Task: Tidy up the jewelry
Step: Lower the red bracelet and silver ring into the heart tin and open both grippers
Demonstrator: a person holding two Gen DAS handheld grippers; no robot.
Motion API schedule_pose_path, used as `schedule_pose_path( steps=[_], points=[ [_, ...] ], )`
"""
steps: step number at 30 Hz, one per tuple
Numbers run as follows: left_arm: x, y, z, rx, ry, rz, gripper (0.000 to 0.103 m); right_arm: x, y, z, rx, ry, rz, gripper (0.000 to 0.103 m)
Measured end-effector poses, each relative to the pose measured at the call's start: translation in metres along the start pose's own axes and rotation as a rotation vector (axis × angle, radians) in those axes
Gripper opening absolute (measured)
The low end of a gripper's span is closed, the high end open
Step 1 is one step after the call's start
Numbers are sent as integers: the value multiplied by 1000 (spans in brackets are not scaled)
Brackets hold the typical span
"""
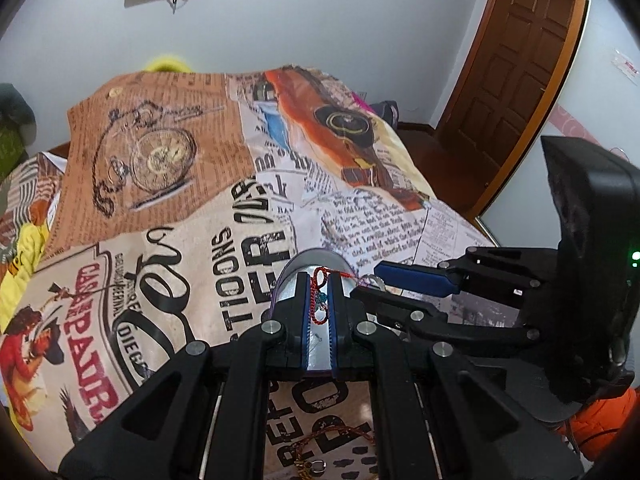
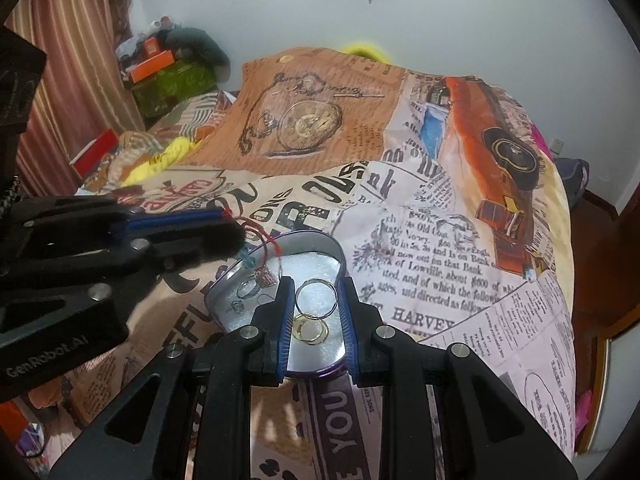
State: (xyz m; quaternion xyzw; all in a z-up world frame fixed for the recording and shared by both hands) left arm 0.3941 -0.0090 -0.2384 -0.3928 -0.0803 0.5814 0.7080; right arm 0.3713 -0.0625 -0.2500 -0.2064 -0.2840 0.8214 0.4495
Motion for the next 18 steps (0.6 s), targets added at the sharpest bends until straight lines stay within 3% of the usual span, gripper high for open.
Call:
schedule_pose_path(
  steps=[18],
  points=[
    [7,5,2,18,-33,14,6,9,3,-17,45,15,50,20]
  ],
)
Point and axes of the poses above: each gripper's, at about its wrist camera, not at the fingertips, and z roughly against the way its jaws point, x to its left, y to its underside, the point moved 9 cm from there along -z, roughly the way its jaws point, and after that the axes turned 12 degrees about y, right-handed, at the moved point
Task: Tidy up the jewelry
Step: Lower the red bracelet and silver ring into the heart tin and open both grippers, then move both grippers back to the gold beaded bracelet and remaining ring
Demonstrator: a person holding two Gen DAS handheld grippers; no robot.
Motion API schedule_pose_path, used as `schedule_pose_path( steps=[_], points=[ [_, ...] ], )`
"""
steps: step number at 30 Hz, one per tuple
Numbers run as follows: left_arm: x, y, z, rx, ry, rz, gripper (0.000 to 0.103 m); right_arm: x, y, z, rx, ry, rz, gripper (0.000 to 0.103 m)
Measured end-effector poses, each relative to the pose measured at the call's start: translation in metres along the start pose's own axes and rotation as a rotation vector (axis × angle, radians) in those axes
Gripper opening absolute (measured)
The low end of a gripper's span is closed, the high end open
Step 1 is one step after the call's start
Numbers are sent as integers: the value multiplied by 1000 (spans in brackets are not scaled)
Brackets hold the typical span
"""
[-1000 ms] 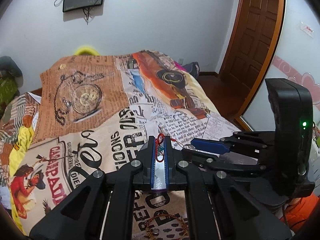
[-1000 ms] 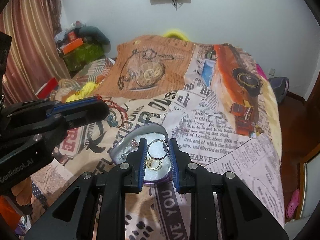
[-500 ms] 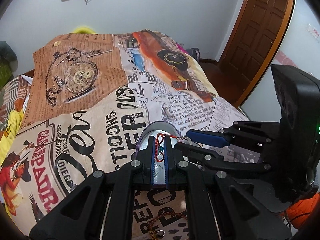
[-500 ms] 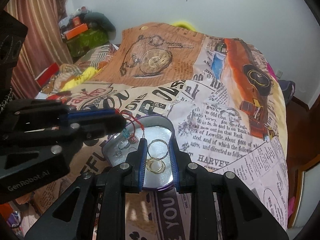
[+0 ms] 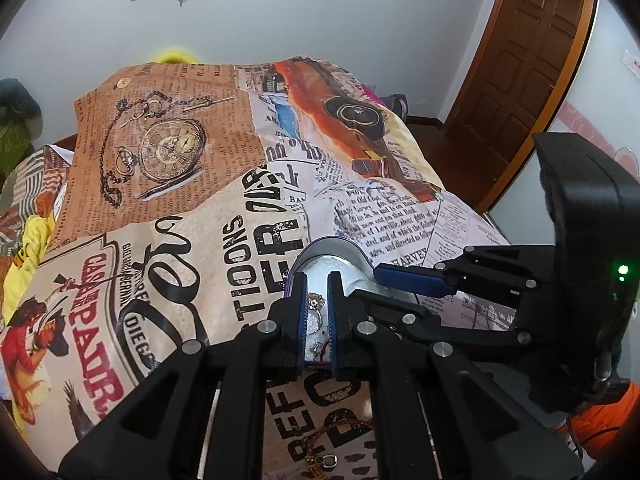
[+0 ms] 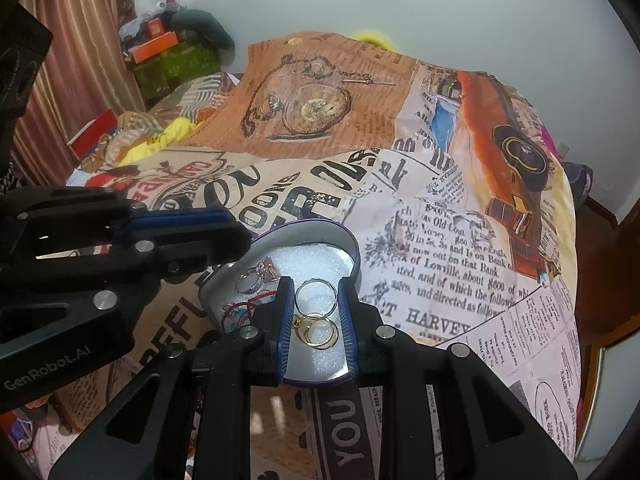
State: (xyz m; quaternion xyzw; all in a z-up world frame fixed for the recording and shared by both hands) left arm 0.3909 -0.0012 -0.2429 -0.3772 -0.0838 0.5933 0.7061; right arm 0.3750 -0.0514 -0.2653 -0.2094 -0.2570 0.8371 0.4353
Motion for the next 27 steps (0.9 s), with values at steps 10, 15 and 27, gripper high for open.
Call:
schedule_pose_path(
  steps=[10,15,27],
  points=[
    [-4,2,30,-27,-34,-8,6,1,2,13,16,12,-2,22],
    [-12,5,53,-49,-55,-28,8,0,1,33,-3,19,-17,23],
    [-18,36,88,-58,-95,-35,23,9,12,85,-66,27,-34,43]
  ],
)
Point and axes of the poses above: each gripper's, at about its wrist camera, not at the fingertips, and z roughly against the way its jaws point, x to its left, y to its underside, the point moved 9 cm from there along -z, roughly the way its jaws point, and after that the axes turned 12 degrees about y, right-handed, at the moved point
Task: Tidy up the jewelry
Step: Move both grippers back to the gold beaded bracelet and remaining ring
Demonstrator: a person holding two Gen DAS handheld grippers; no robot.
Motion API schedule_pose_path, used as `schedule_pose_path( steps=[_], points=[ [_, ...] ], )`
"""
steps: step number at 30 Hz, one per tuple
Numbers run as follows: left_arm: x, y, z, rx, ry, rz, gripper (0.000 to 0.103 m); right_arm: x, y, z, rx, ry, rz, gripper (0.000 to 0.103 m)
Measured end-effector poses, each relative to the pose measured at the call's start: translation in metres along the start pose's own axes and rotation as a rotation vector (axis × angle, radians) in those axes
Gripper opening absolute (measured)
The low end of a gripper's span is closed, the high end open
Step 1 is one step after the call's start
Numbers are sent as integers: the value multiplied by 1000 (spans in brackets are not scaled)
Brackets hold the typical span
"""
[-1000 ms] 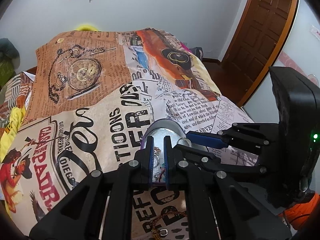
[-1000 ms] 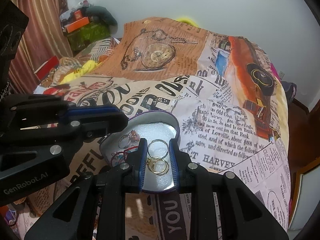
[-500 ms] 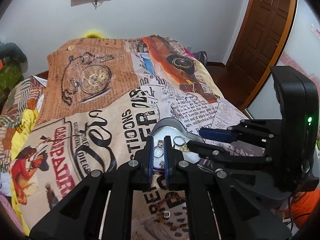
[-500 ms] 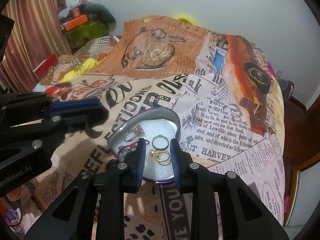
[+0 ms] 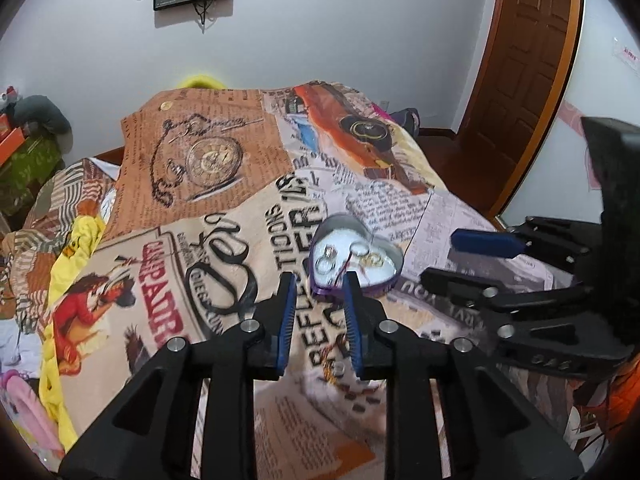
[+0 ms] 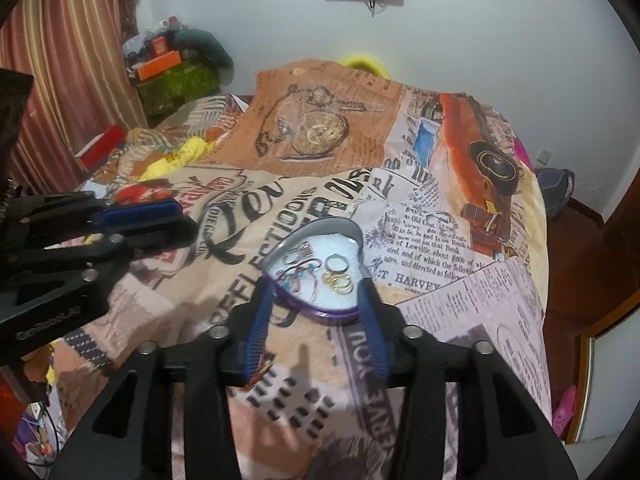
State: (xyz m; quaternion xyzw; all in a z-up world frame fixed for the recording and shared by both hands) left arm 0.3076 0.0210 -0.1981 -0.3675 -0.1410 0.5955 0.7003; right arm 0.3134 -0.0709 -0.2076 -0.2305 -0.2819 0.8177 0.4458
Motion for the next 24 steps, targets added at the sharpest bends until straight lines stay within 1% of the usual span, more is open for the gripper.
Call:
schedule_pose_path(
  steps=[3,5,10,13,16,19,20,22,24],
  points=[
    [3,16,-1,25,7,21,23,4,7,4,4,-9,-6,43],
    [7,28,-5,49,-1,26,23,6,13,4,17,-10,-10,43],
    [14,53,-21,108,-1,52,23,9,31,-4,65,-24,-41,43],
    [12,67,-33,145,8,44,23,9,44,-11,95,-23,-46,43],
    [10,76,-44,172,5,34,23,9,53,-17,117,-16,-39,43],
    [10,82,-56,184,17,56,22,7,58,-20,128,-21,-42,43],
    [11,82,-58,179,15,60,21,6,60,-21,133,-24,-45,43],
    [13,82,-61,168,0,66,14,6,63,-23,137,-27,-49,43],
    [14,82,-63,160,0,77,11,4,66,-25,142,-29,-55,43]
  ],
)
Point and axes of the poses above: each gripper's, at about its wrist camera, not at the fingertips, and z roughly against the way its jaws point, x to its left, y to its underside, the point moved 9 cm from there along -z, roughly the way its jaws point, and after that the axes turned 12 degrees about y, right-handed, at the moved point
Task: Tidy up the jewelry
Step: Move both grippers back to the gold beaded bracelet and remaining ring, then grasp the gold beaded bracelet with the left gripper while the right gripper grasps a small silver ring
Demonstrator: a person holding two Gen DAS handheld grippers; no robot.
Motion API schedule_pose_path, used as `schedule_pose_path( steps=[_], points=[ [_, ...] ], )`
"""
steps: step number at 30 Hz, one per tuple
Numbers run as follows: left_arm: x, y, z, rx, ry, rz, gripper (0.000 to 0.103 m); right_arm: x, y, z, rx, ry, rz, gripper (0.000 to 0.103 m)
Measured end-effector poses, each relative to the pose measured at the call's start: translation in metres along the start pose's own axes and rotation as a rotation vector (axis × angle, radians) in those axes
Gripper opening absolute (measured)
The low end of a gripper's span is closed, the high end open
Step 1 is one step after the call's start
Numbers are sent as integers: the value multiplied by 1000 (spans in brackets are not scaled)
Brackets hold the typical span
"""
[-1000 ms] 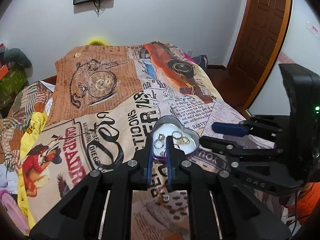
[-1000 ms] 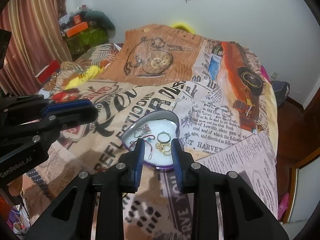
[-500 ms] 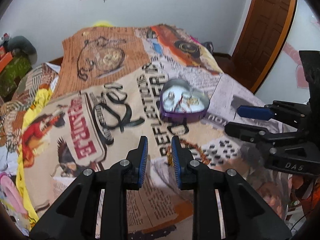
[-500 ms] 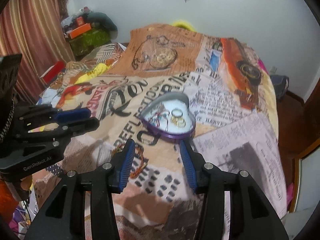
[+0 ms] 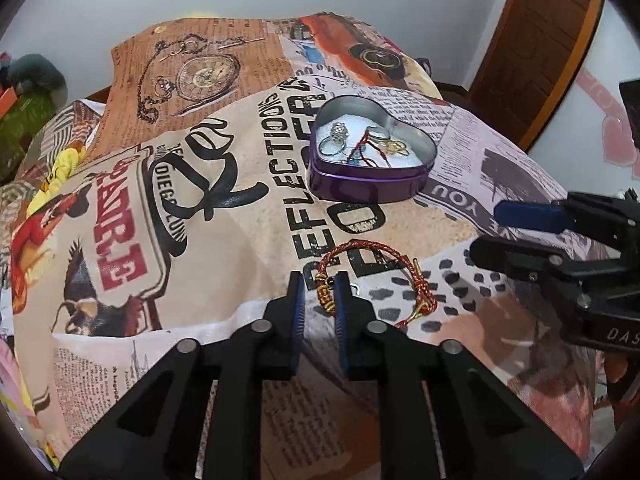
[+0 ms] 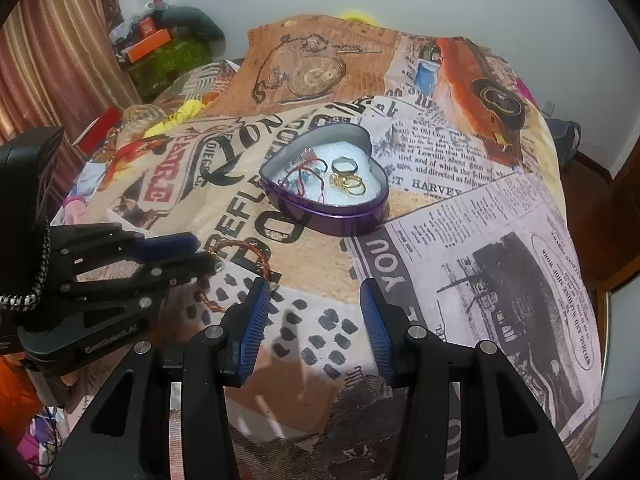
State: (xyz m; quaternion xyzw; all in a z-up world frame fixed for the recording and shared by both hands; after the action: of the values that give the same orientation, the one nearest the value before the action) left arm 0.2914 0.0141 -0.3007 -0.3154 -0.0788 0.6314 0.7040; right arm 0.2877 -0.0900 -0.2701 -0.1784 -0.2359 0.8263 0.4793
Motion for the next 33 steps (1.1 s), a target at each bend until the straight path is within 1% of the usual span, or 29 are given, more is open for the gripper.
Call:
schedule_pose_path(
  steps=[1,6,10,12,15,19,24,28,29,30,31,33],
  points=[
    [1,0,-1,-5,0,4,7,-1,1,-1,2,-1,-3,43],
    [1,-1,0,-8,-14,-9,5,-4,5,-5,15,-7,-14,43],
    [0,-2,11,-31,-11,-10,4,-2,6,-6,23,-19,-16,43],
    [1,-4,24,-59,-12,-4,4,3,6,-5,22,-29,-7,43],
    [7,-6,42,-97,-8,7,4,14,4,-3,13,-35,26,43],
    [19,-6,61,-133,-29,11,4,32,-1,-5,6,-39,86,43],
    [39,2,71,-149,-39,39,4,54,-9,-13,6,-61,147,43],
    [49,10,72,-155,-26,59,4,68,-13,-23,29,-67,205,43],
    [51,11,72,-156,-23,64,4,70,-14,-26,31,-63,217,42],
    [52,12,72,-156,-22,66,4,73,-14,-28,34,-60,228,36],
    [54,12,71,-158,-20,70,4,75,-13,-31,42,-61,240,27],
    [54,12,71,-160,-16,74,4,80,-10,-36,61,-62,258,19]
  ],
)
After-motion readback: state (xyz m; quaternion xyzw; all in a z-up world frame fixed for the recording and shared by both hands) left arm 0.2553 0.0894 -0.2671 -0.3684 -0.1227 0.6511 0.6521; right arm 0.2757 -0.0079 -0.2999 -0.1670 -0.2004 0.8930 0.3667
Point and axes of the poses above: each gripper's, at about its wrist camera, not at the fingertips, and z roughly against the way its jaws point, x to its left, y to its underside, the point moved 9 cm from there along -z, roughly the way its jaws point, and after that the axes turned 12 degrees about y, right-handed, at the moved point
